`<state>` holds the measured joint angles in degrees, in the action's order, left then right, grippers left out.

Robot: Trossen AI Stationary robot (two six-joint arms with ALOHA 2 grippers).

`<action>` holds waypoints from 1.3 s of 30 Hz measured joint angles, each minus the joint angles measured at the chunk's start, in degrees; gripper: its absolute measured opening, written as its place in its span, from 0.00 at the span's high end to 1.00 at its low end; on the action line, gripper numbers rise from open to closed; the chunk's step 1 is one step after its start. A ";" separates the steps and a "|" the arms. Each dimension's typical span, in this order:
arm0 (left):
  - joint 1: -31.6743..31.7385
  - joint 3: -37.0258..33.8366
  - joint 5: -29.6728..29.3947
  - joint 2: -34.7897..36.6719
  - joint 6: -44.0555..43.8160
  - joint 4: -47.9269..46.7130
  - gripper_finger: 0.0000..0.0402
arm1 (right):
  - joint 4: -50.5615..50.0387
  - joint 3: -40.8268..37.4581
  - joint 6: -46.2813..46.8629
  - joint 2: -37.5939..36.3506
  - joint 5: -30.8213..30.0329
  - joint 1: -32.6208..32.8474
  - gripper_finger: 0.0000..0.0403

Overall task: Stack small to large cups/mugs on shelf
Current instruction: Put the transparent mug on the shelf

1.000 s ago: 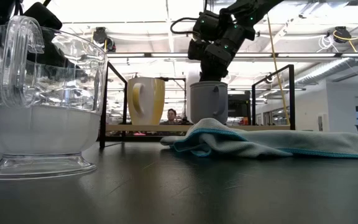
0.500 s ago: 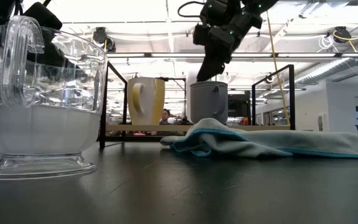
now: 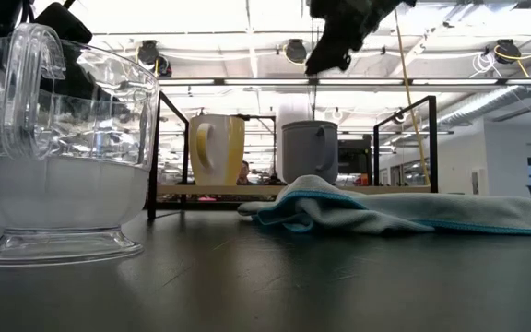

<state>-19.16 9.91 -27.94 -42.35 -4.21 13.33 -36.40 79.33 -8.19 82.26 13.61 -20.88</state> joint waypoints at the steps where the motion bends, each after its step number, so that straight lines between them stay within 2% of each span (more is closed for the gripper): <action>1: 0.00 0.00 0.00 0.00 -0.02 0.02 0.95 | 0.00 0.00 0.02 -1.09 0.00 0.00 0.67; 4: 0.00 0.00 0.00 0.00 -0.02 0.10 0.95 | -0.02 0.00 0.20 -4.69 0.00 0.02 0.75; 8: -0.02 0.00 0.00 0.00 -0.03 0.23 0.95 | -0.75 0.00 1.14 -8.70 -0.06 0.44 0.92; 10: -0.01 0.00 0.00 0.00 -0.02 0.24 0.95 | -1.42 0.00 1.18 -10.41 -0.18 0.96 0.98; 14: -0.02 0.00 -0.02 0.00 0.62 0.24 0.95 | -3.76 0.02 2.12 -12.31 -4.76 3.29 0.99; 18: -0.01 0.00 -0.02 0.00 0.66 0.24 0.95 | -5.83 0.02 2.34 -14.21 -5.14 6.42 1.00; 23: -0.02 0.00 -0.02 0.00 0.68 0.26 0.95 | -7.94 0.02 2.69 -17.10 -10.70 11.44 1.00; 29: -0.11 0.00 -0.02 0.00 0.63 0.30 0.95 | -9.71 -0.04 4.17 -22.64 -12.74 15.86 1.00; 34: -0.11 0.00 -0.02 0.00 0.63 0.32 0.95 | -10.58 -3.72 5.84 -27.54 -16.20 18.80 1.00; 39: -0.11 0.00 0.00 0.00 2.05 1.81 0.95 | -9.77 -9.56 6.79 -32.58 -16.86 20.51 1.00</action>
<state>-19.27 9.91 -27.94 -42.35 -2.16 15.13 -46.17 69.77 -1.39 49.68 -3.26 -0.37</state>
